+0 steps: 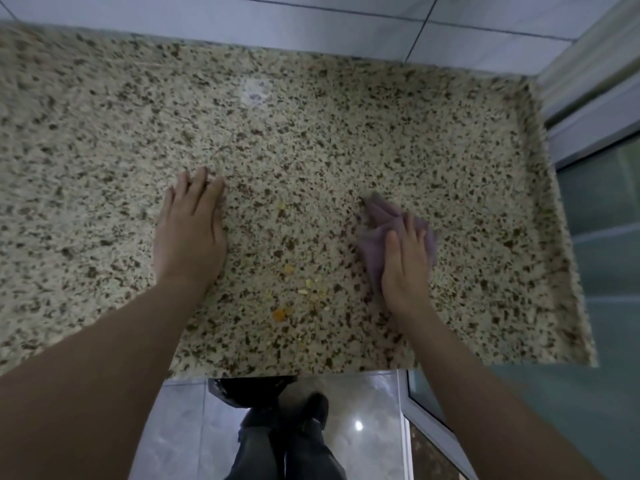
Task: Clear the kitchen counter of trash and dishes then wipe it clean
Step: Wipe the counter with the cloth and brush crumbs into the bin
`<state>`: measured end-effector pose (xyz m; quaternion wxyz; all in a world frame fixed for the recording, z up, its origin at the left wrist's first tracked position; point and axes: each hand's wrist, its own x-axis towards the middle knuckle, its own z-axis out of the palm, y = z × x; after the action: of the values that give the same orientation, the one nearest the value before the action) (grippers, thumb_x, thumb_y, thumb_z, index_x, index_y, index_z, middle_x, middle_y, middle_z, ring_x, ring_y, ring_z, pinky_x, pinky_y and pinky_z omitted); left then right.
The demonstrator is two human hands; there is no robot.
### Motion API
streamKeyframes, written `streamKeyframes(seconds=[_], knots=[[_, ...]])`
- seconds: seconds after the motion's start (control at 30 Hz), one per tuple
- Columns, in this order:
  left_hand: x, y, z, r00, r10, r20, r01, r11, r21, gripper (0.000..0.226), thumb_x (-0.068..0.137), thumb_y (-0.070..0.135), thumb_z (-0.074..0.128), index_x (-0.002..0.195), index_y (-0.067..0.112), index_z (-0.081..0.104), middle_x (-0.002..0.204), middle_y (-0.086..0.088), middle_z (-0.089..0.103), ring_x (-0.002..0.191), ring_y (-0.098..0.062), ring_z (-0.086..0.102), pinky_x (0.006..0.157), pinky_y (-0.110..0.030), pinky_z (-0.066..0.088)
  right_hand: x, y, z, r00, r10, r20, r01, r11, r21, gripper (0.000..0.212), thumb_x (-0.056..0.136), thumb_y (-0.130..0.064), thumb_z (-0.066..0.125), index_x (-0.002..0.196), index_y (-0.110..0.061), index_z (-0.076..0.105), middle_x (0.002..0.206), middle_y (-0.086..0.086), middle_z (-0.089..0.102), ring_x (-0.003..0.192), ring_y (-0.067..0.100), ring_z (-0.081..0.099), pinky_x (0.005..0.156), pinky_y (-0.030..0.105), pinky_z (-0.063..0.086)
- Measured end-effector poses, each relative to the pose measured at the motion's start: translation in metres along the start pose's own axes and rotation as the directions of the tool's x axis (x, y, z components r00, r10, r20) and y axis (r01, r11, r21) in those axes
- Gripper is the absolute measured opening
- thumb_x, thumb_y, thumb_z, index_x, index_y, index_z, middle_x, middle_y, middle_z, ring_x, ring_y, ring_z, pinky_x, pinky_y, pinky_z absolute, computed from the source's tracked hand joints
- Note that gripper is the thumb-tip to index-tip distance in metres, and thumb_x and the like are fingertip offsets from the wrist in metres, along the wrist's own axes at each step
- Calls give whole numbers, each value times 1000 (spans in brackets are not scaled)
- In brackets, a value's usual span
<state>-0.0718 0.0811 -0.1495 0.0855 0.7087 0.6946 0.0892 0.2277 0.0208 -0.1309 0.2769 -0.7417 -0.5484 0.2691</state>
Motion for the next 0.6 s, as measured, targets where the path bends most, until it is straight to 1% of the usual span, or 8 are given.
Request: streamKeyframes(seconds=[0.07, 0.13, 0.17, 0.23, 0.37, 0.47, 0.53, 0.6], knots=[[-1, 1, -1, 1000, -2, 4, 2, 1000, -8, 50, 103, 24, 32, 153, 24, 28, 163, 0, 20, 152, -21, 9, 124, -42, 12, 43, 1, -3, 1000, 2, -2, -2, 996, -84, 50, 108, -32, 24, 150, -10, 38, 155, -5, 30, 143, 4, 13, 111, 4, -7], [0, 2, -3, 1000, 0, 0, 0, 1000, -18, 52, 102, 20, 36, 153, 23, 29, 163, -1, 21, 152, -22, 9, 124, -42, 12, 89, -5, -2, 996, -84, 35, 88, 988, -126, 57, 105, -39, 18, 145, -8, 45, 154, 7, 39, 145, 17, 26, 119, 18, 4], [-1, 3, -4, 1000, 4, -1, -4, 1000, -18, 53, 101, 18, 37, 153, 22, 29, 162, -2, 21, 152, -22, 10, 124, -43, 12, 112, -8, -1, 989, -131, 61, 139, 980, -145, 60, 103, -41, 16, 141, -8, 49, 150, 10, 44, 142, 22, 33, 120, 26, 12], [-1, 4, -5, 1000, 8, 2, -8, 1000, -14, 55, 100, 15, 39, 153, 21, 29, 162, -4, 21, 152, -23, 10, 123, -44, 13, 155, -18, 7, 970, -221, 103, 239, 944, -227, 58, 103, -40, 16, 139, -12, 52, 144, 9, 50, 135, 25, 39, 116, 33, 20], [0, 3, -5, 1000, 8, 25, -8, 1000, -8, 57, 99, 15, 37, 154, 21, 26, 163, -3, 18, 152, -23, 7, 124, -44, 12, 213, -42, 32, 930, -307, 205, 362, 866, -345, 54, 106, -36, 17, 150, -14, 39, 156, 10, 37, 145, 27, 29, 121, 36, 13], [0, 3, -4, 999, 6, 34, -6, 1000, 4, 60, 98, 13, 39, 155, 21, 24, 164, -4, 16, 152, -24, 6, 124, -44, 11, 221, -58, 42, 891, -348, 292, 438, 828, -350, 54, 106, -36, 17, 155, -13, 27, 160, 13, 27, 150, 28, 20, 123, 36, 6], [0, 1, -5, 999, 5, 38, -5, 1000, 11, 60, 98, 13, 39, 155, 21, 24, 164, -4, 15, 152, -24, 6, 124, -44, 11, 192, -66, 46, 812, -445, 378, 564, 765, -310, 53, 107, -33, 18, 154, -10, 28, 160, 13, 27, 150, 27, 18, 124, 41, 9], [0, 1, -5, 999, 5, 46, -6, 1000, 17, 60, 97, 17, 34, 156, 22, 22, 164, -3, 13, 153, -23, 5, 124, -44, 10, 143, -65, 50, 722, -495, 484, 653, 719, -239, 49, 108, -30, 23, 155, -13, 28, 162, 10, 23, 152, 21, 10, 125, 42, 7]])
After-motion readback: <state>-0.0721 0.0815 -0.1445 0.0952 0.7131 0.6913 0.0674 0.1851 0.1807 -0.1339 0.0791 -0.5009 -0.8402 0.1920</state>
